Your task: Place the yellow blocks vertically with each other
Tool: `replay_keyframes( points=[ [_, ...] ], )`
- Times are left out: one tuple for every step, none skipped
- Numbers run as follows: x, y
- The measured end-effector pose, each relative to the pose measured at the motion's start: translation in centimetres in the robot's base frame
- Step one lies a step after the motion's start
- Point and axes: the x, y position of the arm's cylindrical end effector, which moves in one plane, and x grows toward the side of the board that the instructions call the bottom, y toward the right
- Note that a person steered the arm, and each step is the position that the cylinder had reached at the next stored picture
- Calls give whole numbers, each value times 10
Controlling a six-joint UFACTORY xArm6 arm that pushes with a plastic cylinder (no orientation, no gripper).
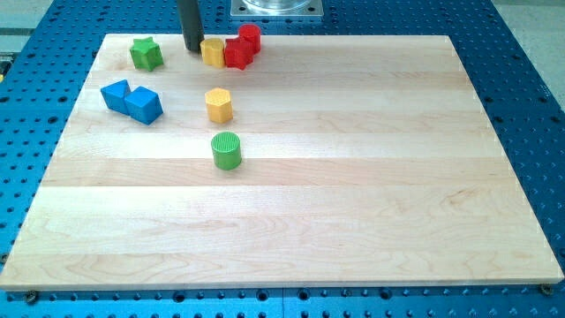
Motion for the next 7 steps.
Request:
replay_keyframes(
  points=[
    [17,35],
    [59,24],
    [127,31],
    [170,71],
    [193,86],
    [201,146],
    [287,139]
  ],
)
